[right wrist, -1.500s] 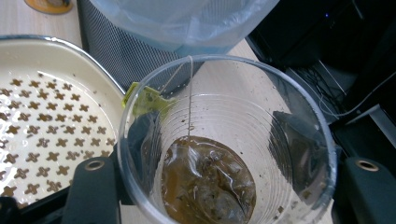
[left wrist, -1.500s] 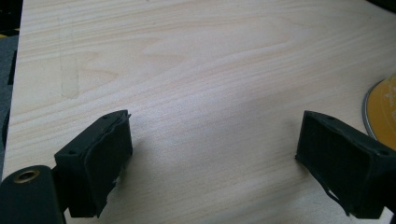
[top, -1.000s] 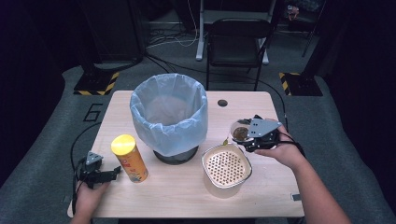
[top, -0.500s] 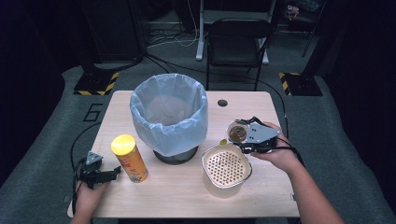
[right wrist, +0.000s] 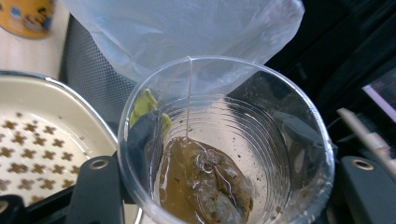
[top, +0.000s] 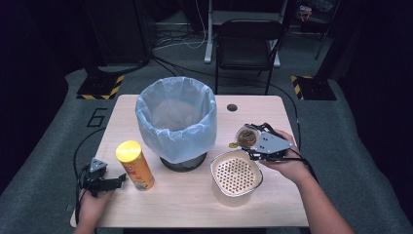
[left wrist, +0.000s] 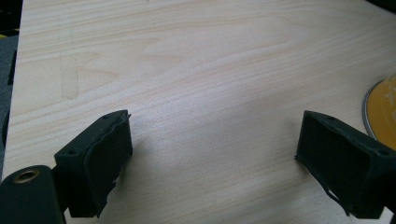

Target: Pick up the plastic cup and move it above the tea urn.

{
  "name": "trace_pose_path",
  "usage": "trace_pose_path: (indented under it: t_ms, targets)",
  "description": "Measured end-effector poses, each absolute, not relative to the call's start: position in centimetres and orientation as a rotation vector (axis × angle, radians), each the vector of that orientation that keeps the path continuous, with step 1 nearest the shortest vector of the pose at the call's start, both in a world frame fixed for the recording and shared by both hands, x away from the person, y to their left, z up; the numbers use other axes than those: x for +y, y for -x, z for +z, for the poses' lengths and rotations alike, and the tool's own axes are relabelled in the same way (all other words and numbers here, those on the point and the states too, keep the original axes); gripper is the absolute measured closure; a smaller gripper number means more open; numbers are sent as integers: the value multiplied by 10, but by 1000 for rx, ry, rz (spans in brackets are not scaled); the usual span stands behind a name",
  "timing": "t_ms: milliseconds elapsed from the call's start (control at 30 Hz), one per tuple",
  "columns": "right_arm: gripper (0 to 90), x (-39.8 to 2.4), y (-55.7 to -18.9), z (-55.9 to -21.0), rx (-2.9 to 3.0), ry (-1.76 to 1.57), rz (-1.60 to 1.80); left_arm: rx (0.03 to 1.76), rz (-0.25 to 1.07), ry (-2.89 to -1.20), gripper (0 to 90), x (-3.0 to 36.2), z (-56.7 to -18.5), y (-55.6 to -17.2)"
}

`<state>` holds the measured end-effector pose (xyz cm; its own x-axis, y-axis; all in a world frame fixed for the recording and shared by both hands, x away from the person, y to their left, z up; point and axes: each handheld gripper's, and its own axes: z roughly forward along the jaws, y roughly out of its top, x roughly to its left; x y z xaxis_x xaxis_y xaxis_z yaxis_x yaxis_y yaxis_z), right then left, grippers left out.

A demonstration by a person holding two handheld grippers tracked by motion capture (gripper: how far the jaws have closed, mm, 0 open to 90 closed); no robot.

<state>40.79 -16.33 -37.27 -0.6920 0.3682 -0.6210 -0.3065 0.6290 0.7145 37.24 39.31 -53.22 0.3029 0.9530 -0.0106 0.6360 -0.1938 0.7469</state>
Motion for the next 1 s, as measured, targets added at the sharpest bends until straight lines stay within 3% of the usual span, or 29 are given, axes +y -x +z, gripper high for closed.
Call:
trace_pose_path:
  t_ms: [633,1000]
  targets:
    - [387,-139,-367,-406,1670,328,453,1411,621,-1920,103,393,-532,-372]
    - [414,-128,-347,-419,1357,742,-50,1411,621,-1920,103,393,-532,-372]
